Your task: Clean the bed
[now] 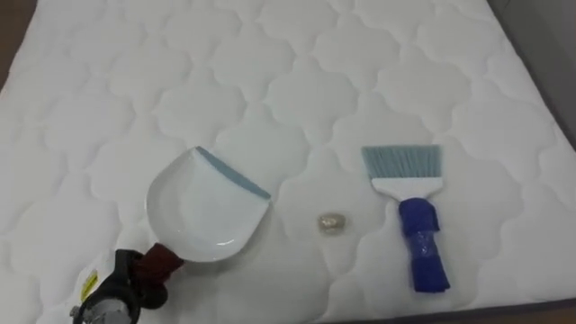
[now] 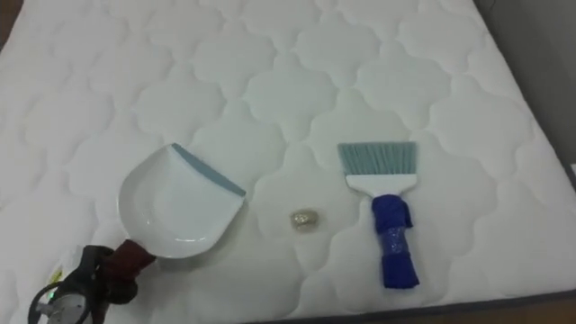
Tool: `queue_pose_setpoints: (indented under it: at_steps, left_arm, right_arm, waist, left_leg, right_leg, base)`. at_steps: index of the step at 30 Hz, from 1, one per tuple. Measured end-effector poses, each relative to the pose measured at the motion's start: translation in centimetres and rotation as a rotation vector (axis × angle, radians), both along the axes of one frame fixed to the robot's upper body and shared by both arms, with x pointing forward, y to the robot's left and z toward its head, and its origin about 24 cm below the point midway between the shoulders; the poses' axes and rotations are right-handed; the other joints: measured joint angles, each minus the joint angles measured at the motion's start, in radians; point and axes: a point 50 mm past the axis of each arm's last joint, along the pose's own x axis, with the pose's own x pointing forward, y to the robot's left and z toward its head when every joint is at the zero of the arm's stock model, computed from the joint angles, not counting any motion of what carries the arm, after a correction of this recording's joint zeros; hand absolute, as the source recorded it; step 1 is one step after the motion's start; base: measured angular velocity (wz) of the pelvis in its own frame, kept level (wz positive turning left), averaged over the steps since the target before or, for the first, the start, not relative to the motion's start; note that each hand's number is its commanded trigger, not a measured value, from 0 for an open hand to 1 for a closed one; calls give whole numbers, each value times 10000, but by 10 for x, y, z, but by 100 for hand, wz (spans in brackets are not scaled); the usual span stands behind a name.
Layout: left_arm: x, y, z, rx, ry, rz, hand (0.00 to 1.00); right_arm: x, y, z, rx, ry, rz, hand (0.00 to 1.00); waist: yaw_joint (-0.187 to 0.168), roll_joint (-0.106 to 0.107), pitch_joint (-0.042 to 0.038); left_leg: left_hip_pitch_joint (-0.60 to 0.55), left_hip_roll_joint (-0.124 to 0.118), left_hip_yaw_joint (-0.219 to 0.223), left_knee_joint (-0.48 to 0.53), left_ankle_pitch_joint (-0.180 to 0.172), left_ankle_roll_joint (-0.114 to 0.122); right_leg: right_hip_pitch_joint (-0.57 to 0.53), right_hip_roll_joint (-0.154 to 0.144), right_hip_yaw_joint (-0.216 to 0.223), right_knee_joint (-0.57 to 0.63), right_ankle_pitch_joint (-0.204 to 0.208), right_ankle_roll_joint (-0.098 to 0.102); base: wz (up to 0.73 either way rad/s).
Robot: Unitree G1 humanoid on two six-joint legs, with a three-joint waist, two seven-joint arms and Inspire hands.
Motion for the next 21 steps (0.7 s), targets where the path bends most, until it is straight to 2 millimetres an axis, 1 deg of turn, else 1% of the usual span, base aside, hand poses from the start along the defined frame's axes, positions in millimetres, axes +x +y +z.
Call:
queue_pose_setpoints:
  at_steps: [1,3,7,8,10,11,13,14,15,17,19,21]
  left_arm:
    - [-1,1,0,-7,56,-14,100]
    - [-5,8,3,50,70,-150,100]
    - [-9,15,7,187,-46,-307,100]
    - [-14,18,6,189,46,-346,100]
    - [-17,19,7,126,137,-442,100]
    - [-23,21,5,64,367,-467,100]
    - [-32,22,1,-111,669,-390,100]
    - [-36,22,0,-210,796,-360,100]
    - [-40,23,-1,-240,917,-340,100]
    - [-42,23,-1,-282,901,-298,100]
    - [-45,23,1,-386,814,-329,100]
    - [-47,20,3,-574,780,-558,100]
  right_arm:
    - [2,-2,1,-45,-88,-62,0]
    - [14,-8,7,-228,-858,-855,0]
    - [29,-22,20,-820,-1819,-1419,0]
    - [35,-27,24,-1053,-2049,-1533,0]
    - [35,-35,28,-1466,-2037,-1780,0]
    - [36,-38,30,-1721,-2091,-1892,0]
    - [45,-42,37,-2108,-2624,-2150,0]
    - [54,-45,44,-2314,-3199,-2675,0]
    - [63,-48,51,-2622,-3668,-3003,0]
    - [73,-52,63,-3189,-4469,-3431,0]
    - [82,-55,76,-3718,-5200,-3845,0]
    - [94,-58,92,-4513,-6151,-4080,0]
  waist:
    - [-2,0,0]
    - [-30,24,1]
    - [-58,77,-31]
    - [-6,74,-30]
    - [-30,62,-23]
    - [-29,54,-18]
    - [-29,25,-4]
    - [-4,-22,13]
    - [-26,-51,29]
    - [-81,-100,24]
    - [-58,-151,-37]
    - [-72,-161,-43]
  left_leg:
    - [-6,2,5,8,0,0]
    - [-53,16,12,21,0,-1]
    - [-51,10,44,15,1,0]
    - [-56,16,108,13,1,0]
    - [-65,-9,168,11,1,1]
    - [-52,-22,246,12,1,1]
    - [-60,-25,412,11,1,1]
    - [-57,-13,524,11,1,1]
    - [-56,-2,530,13,1,1]
    - [-61,18,518,52,1,0]
    - [-157,27,522,62,0,-1]
    - [-261,9,514,122,-2,3]
  right_leg:
    - [4,1,2,9,0,0]
    - [-47,29,0,-8,2,-1]
    - [-104,8,50,44,1,-2]
    - [-161,8,101,164,-26,-11]
    - [-295,-42,169,396,-114,-2]
    - [-354,-97,230,517,-184,4]
    - [-499,-119,346,681,-259,-5]
    - [-611,-112,463,745,-287,-14]
    - [-624,-94,495,766,-289,-16]
    - [-655,-77,529,744,-288,-19]
    - [-752,-71,537,767,-286,-21]
    - [-794,-78,519,846,-289,-15]
  base:
    - [0]
    - [0]
    - [-4]
    - [-11]
    - [-9]
    - [-16]
    - [-22]
    - [-19]
    - [-12]
    - [0]
    - [0]
    - [2]
